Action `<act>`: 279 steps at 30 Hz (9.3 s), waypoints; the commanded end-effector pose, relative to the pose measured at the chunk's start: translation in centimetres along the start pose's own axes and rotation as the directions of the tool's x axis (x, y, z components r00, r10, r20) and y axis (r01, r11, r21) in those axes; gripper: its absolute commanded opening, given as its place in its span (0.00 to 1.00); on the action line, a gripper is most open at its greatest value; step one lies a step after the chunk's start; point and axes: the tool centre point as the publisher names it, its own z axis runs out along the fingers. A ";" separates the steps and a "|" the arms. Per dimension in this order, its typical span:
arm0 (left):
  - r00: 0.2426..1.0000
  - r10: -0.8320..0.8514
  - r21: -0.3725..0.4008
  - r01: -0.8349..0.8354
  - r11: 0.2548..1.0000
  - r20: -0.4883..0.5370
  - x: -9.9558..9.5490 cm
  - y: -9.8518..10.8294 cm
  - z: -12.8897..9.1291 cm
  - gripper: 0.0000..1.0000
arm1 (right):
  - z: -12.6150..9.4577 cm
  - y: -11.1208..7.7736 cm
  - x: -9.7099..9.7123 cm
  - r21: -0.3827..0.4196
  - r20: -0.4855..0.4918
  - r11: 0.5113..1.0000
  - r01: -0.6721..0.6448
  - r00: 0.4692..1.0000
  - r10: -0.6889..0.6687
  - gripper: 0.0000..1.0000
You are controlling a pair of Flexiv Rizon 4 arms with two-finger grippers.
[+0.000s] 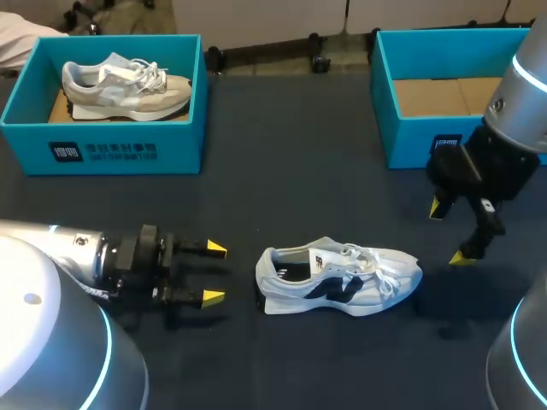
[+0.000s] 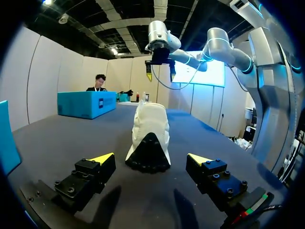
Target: Take the shoe out of the shoebox, open the shoe tongue, remove and reinsert the insole, then place the shoe into the shoebox
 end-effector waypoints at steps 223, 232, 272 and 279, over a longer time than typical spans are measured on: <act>0.999 -0.022 -0.023 0.023 0.999 0.036 -0.5 1.9 11.5 0.00 | 10.2 16.8 -3.6 -0.195 0.524 0.006 -0.981 -0.099 0.846 1.00; 0.999 -0.022 -0.023 0.023 0.999 0.036 -0.5 1.9 11.5 0.00 | 12.0 17.0 -4.0 -0.247 0.550 0.008 -0.969 -0.133 0.825 1.00; 0.999 -0.022 -0.023 0.023 0.999 0.036 -0.5 1.9 11.5 0.00 | 14.6 13.4 -4.2 -0.318 0.645 -0.047 -0.947 -0.253 0.721 1.00; 0.999 -0.022 -0.023 0.023 0.999 0.036 -0.5 1.9 11.5 0.00 | 13.9 12.4 -4.1 -0.327 0.639 -0.074 -0.942 -0.278 0.718 0.97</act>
